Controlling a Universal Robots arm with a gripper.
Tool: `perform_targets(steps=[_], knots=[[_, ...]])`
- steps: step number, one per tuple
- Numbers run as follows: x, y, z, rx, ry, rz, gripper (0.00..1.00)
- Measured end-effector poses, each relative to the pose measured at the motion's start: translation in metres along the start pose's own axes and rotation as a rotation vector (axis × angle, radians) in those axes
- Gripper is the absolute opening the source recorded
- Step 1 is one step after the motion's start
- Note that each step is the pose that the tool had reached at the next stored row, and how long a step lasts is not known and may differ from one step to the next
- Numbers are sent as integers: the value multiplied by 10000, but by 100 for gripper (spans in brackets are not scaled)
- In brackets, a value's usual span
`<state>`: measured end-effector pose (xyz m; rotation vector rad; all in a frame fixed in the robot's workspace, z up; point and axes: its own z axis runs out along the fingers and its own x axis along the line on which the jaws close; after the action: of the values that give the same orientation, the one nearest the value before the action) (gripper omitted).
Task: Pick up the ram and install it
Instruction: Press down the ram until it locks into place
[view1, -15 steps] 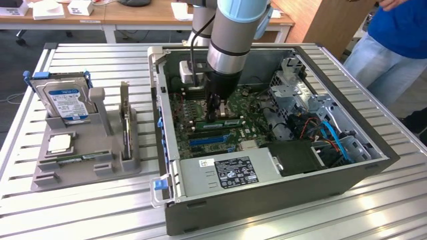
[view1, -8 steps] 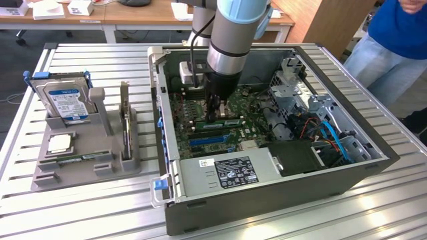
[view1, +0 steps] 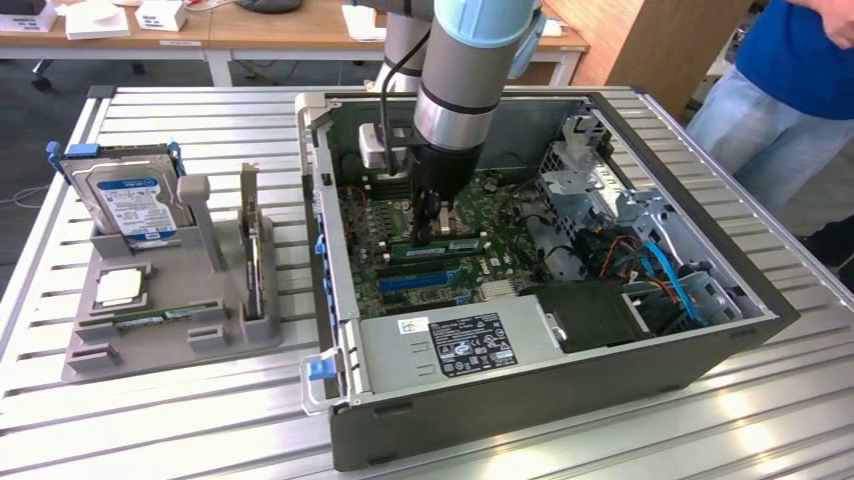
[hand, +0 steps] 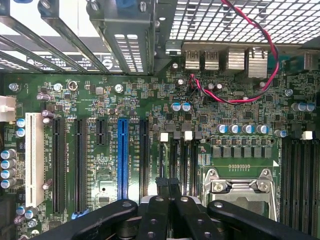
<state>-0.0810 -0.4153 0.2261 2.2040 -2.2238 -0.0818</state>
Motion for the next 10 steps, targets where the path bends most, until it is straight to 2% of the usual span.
perform_targets(steps=[10], knots=[[1, -1, 18, 0, 1, 1, 10]])
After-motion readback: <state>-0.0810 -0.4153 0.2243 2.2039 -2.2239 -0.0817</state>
